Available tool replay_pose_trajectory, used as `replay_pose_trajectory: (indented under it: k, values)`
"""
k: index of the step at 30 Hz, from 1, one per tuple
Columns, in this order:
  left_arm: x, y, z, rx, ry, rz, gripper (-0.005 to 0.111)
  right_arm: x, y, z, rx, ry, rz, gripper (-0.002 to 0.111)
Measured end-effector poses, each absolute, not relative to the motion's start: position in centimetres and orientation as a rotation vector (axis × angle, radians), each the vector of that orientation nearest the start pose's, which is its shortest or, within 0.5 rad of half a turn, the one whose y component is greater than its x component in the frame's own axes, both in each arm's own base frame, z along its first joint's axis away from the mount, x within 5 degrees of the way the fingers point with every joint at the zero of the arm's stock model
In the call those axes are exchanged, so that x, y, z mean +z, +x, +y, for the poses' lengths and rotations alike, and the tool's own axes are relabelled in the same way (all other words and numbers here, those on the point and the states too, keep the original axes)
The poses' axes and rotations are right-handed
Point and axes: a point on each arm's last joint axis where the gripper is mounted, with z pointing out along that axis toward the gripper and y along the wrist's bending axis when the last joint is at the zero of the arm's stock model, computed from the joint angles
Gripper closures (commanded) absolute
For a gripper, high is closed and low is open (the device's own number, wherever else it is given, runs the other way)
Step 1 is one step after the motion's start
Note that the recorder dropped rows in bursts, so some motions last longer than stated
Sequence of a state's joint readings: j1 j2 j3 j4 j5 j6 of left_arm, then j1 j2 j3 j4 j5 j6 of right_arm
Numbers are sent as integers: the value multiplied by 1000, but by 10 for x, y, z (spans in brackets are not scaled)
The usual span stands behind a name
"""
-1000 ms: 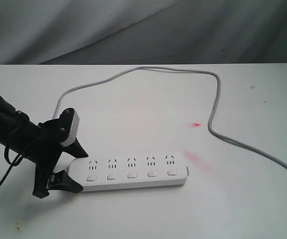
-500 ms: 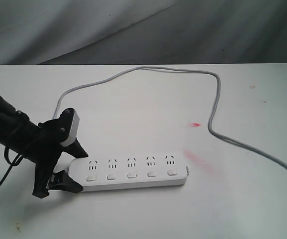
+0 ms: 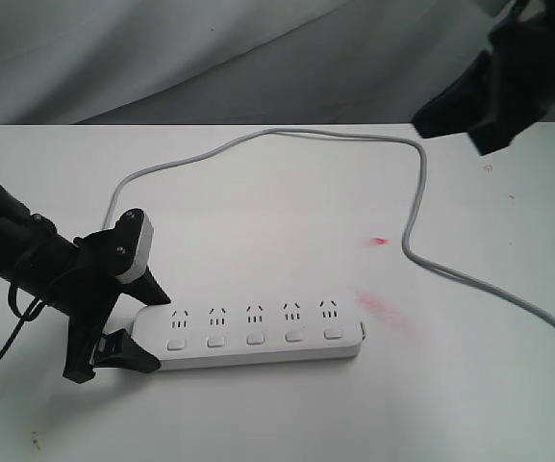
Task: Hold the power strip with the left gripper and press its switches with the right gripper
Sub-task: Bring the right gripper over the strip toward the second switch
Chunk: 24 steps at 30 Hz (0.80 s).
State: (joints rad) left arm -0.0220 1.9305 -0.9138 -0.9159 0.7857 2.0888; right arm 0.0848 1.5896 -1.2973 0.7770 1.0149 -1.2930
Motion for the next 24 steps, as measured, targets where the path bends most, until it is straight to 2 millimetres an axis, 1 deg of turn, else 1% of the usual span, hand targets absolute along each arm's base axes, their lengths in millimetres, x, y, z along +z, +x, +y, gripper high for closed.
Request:
replay_pose_trajectory:
  k: [4, 8, 9, 10, 11, 13, 16, 18, 20, 24]
  values:
    - [111, 309, -58, -565, 1701, 2029, 64, 286, 339, 110, 557, -1291, 2013, 108]
    - [111, 309, -58, -565, 1701, 2029, 64, 262, 345, 142, 559, -1396, 1951, 108]
    - [111, 309, -58, -565, 1701, 2029, 64, 255, 346, 150, 557, -1418, 1944, 106]
    - [111, 309, -58, -565, 1701, 2029, 64, 249, 346, 158, 557, -1436, 1939, 103]
    - [111, 309, -58, -565, 1701, 2029, 64, 244, 347, 163, 558, -1450, 1937, 97]
    - [111, 309, -58, -565, 1701, 2029, 64, 231, 346, 177, 575, -1484, 1942, 83]
    - [111, 309, -58, -565, 1701, 2029, 64, 210, 345, 191, 612, -1527, 1966, 58]
    - [111, 309, -58, -565, 1701, 2029, 64, 200, 345, 198, 626, -1534, 1981, 47]
    - [111, 309, -58, -565, 1701, 2029, 64, 192, 344, 206, 643, -1525, 1993, 43]
    - [111, 309, -58, -565, 1701, 2029, 64, 185, 342, 218, 636, -1523, 1986, 42]
